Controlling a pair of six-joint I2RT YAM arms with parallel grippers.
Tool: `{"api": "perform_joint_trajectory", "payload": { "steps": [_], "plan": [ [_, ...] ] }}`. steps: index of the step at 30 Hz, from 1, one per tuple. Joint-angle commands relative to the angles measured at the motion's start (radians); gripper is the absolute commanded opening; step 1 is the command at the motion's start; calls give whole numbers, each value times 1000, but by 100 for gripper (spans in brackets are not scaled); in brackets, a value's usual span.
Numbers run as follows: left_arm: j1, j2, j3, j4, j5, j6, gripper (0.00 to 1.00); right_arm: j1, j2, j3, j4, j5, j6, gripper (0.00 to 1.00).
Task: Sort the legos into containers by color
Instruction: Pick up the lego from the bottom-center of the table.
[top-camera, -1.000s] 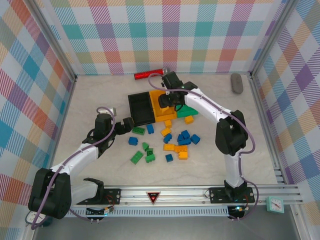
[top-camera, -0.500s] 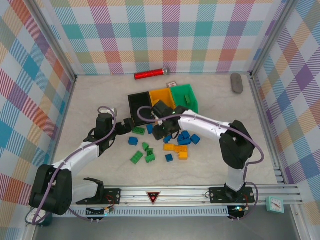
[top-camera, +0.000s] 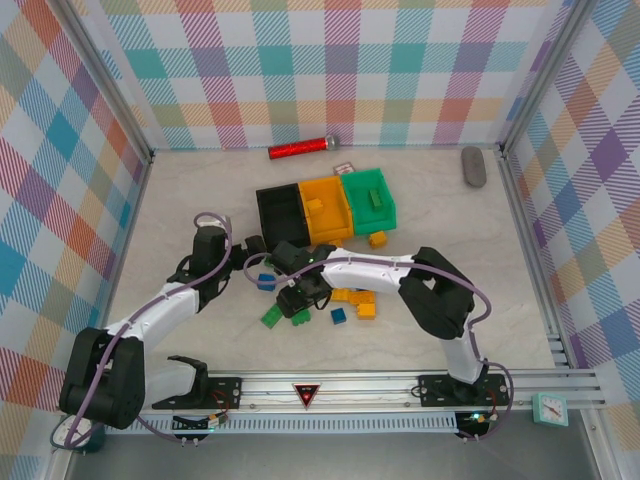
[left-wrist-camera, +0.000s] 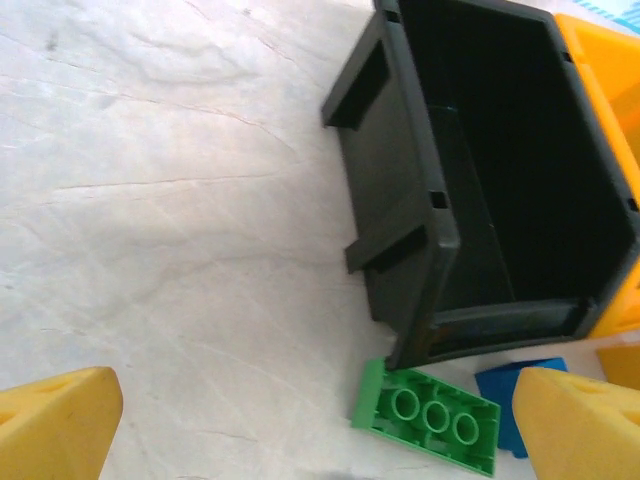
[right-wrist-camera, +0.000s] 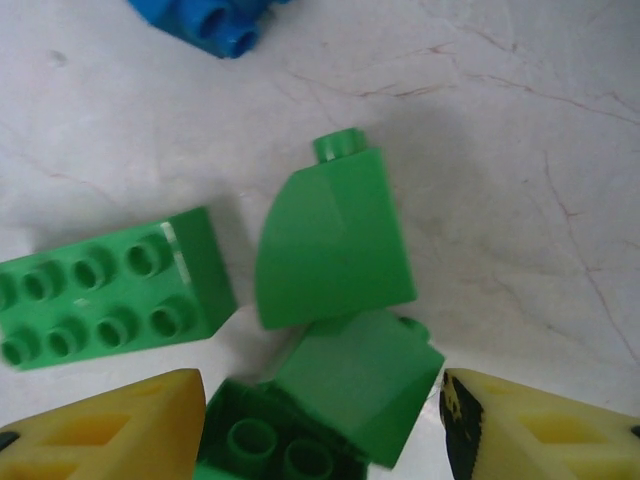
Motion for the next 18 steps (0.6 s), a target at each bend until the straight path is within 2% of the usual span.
{"api": "perform_joint_trajectory", "payload": {
  "steps": [1,9,13,18],
  "plan": [
    [-2,-48,8,-30,-96,-36,100,-2,26,65,4,76,-3,64],
    [10,-47,6,-29,-79,-53,100,-12,81,113,25,99,-13,62],
    [13,-24,19,-50,-107,-54,100,-14,109,149,6,74,-5,54],
    [18,-18,22,-50,-89,-57,100,-13,122,139,4,68,-6,52]
  ]
}}
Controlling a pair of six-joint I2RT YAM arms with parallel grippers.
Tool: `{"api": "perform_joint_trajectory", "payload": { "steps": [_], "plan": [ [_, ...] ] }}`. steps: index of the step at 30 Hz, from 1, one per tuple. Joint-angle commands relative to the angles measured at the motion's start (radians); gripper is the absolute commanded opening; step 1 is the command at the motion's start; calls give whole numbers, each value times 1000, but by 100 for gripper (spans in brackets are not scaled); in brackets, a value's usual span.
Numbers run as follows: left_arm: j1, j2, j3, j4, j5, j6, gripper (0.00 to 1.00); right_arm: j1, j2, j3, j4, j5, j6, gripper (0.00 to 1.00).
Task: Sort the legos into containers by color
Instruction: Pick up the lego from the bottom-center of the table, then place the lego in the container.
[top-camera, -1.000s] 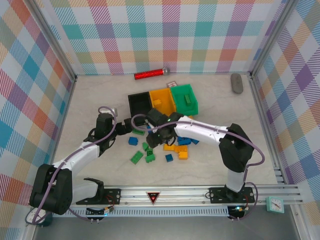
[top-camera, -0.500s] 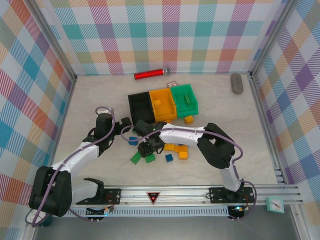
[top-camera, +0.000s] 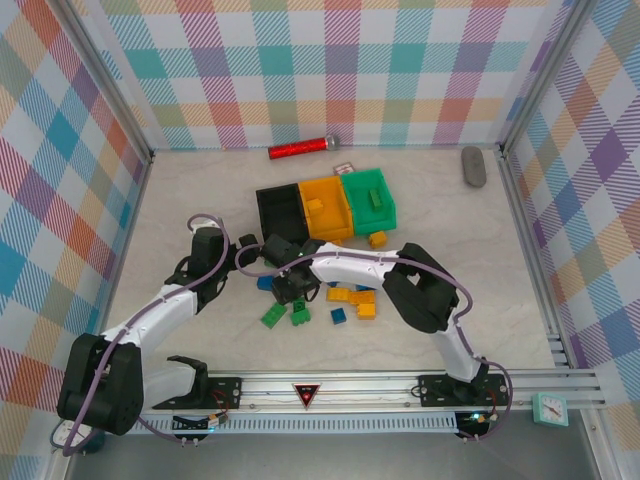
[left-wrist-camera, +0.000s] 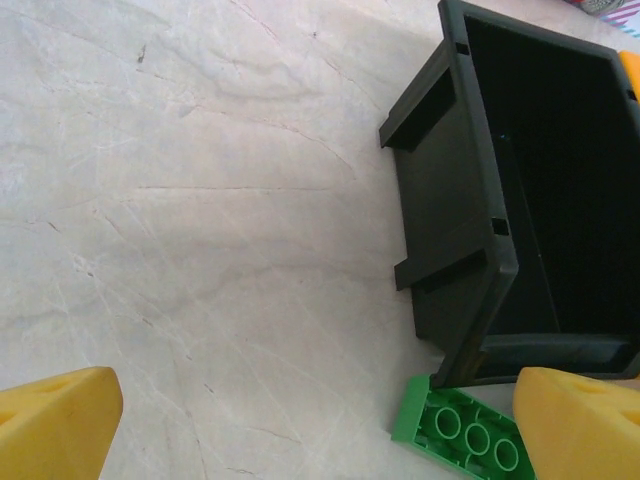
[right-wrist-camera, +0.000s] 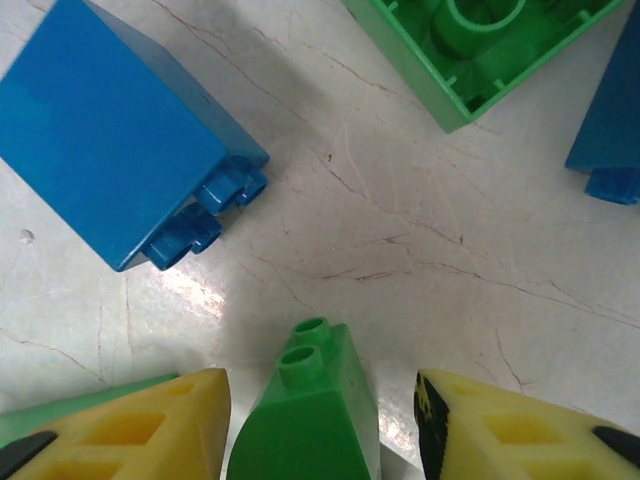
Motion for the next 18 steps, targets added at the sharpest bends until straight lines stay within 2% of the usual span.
{"api": "perform_joint_trajectory", "payload": {
  "steps": [1,6,12,15,18],
  "plan": [
    [10,3,20,-14,-5,-16,100,-6,15,10,-19,-13,-4,50],
    [12,1,25,-27,-11,-15,100,-10,-42,-44,12,11,-3,34],
    [12,-1,21,-23,-19,-14,100,-78,-167,-68,5,29,3,32],
    [12,-7,21,-24,-12,-15,100,-147,-265,-107,33,36,-4,33],
    [12,-14,13,-10,4,-19,100,-257,-338,-146,70,18,3,33]
  ]
}}
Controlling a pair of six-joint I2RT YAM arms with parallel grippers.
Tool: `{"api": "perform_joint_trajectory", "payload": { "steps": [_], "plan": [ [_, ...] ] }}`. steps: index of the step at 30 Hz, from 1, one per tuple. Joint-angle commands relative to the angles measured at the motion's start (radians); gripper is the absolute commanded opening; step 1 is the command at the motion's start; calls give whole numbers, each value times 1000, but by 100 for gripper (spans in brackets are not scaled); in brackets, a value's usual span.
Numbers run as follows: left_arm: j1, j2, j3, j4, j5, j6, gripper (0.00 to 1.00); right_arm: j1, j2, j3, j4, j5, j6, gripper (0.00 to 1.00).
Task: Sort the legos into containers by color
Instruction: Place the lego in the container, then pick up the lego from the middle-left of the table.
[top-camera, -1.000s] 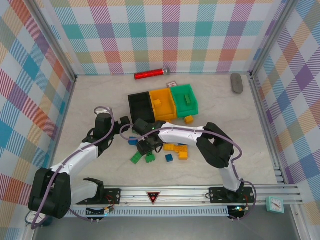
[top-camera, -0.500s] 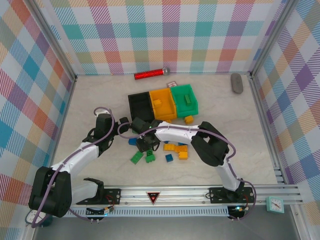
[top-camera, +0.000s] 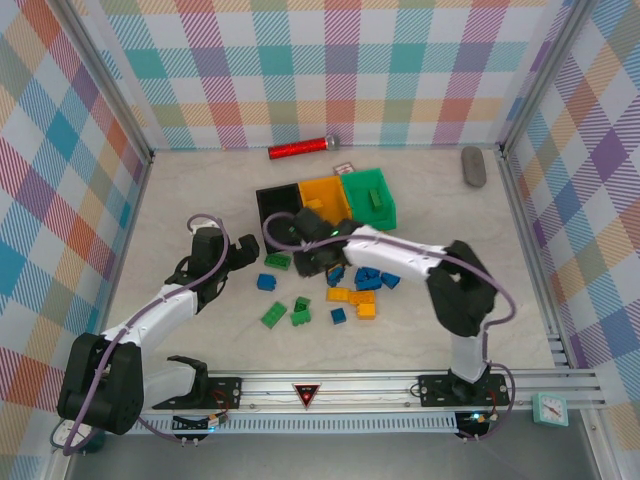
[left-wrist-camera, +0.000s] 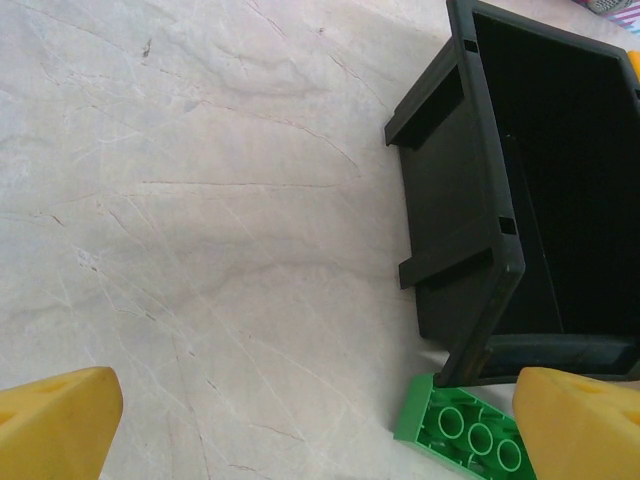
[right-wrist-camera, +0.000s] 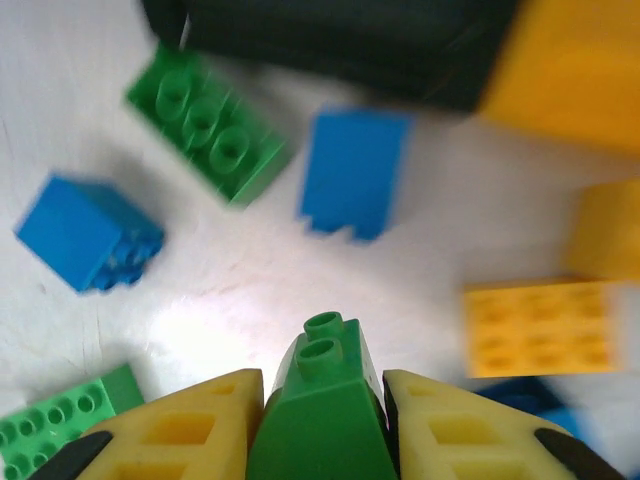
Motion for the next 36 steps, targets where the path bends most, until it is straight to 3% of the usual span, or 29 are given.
{"api": "perform_joint_trajectory", "payload": {
  "steps": [1,8,11,13,15,22,27,32,34,36],
  "plan": [
    [11,-18,10,-5,-4,-9,100,-122,-88,-21,35,-9,7,33],
    [11,-25,9,-10,-5,-12,100,-361,-79,5,83,-19,-4,34],
    [11,-22,11,-10,-9,-11,100,-410,-9,85,45,-6,-27,39],
    [11,-23,15,-16,-7,-8,100,-415,22,121,24,24,-49,52],
    [11,-30,11,-14,-8,-8,100,-415,25,124,21,10,-60,57],
    [10,-30,7,-3,-1,0,100,-409,-72,-24,71,-35,-64,58],
    [9,-29,16,9,109,33,100,-409,-181,-182,111,-48,-76,58],
    [-51,-64,55,-215,142,-75,93,-407,-304,-371,218,-124,-48,59],
    [-105,-108,37,-286,170,-125,93,-403,-348,-466,303,-182,-26,58],
    [-188,-150,41,-377,130,-159,93,-389,-370,-510,332,-161,-27,58]
  ]
}}
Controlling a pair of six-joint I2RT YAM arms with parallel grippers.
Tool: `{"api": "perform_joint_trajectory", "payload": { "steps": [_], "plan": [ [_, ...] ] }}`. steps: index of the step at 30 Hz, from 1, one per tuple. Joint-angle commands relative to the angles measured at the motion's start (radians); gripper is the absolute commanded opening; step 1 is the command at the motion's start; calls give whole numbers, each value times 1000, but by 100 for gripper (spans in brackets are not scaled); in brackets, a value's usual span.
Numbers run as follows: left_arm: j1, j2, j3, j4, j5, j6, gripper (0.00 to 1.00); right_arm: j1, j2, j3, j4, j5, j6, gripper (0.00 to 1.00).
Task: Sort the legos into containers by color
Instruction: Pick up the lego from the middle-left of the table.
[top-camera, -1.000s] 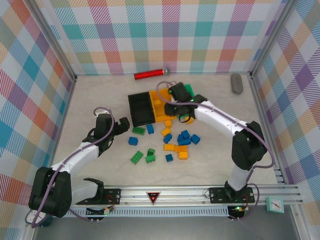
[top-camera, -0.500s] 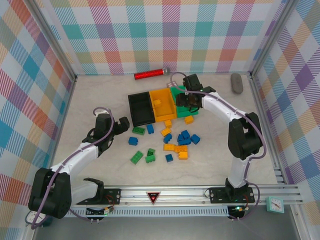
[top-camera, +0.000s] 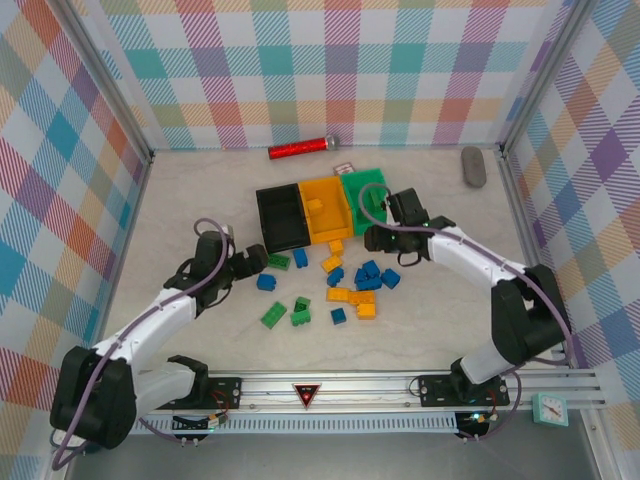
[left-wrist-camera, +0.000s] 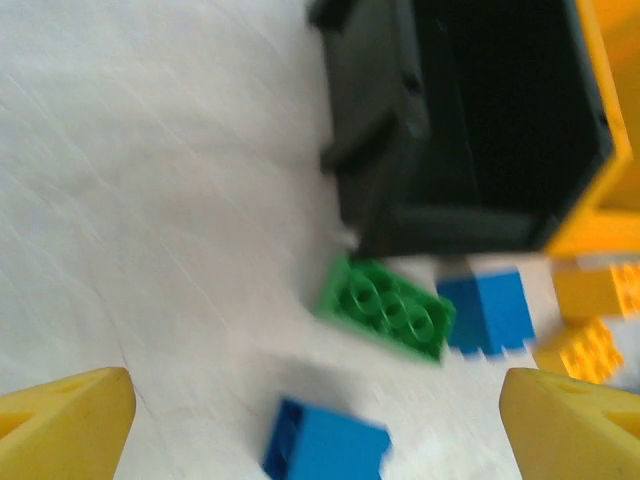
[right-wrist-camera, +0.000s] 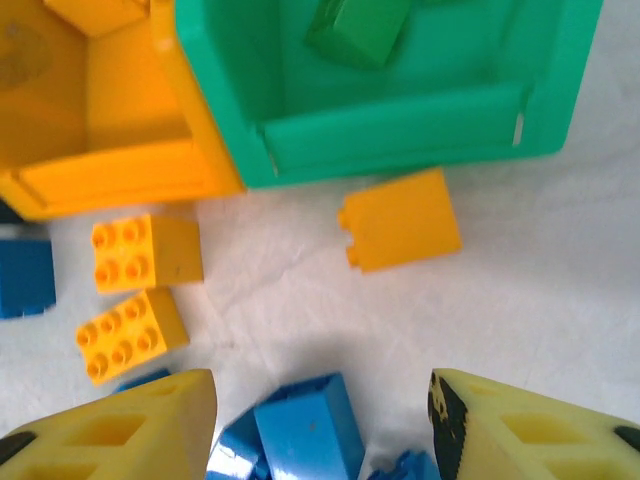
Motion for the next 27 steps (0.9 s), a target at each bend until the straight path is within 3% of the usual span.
{"api": "perform_joint_trajectory", "payload": {
  "steps": [1,8,14,16,22,27],
  "plan": [
    [-123,-73,28,-213,-20,-97,93,30,-39,-73,132,-33,24,58],
    [-403,11,145,-431,-132,-190,86,75,-84,-175,257,17,24,58],
    [-634,248,330,-650,-286,-228,83,85,-166,-298,354,66,63,59],
    [-699,346,394,-667,-294,-206,76,85,-182,-314,370,72,69,59],
    [-769,578,525,-739,-331,-211,69,85,-189,-306,356,81,68,59],
    [-761,560,470,-651,-316,-215,68,86,-188,-302,348,71,71,59]
  ]
}}
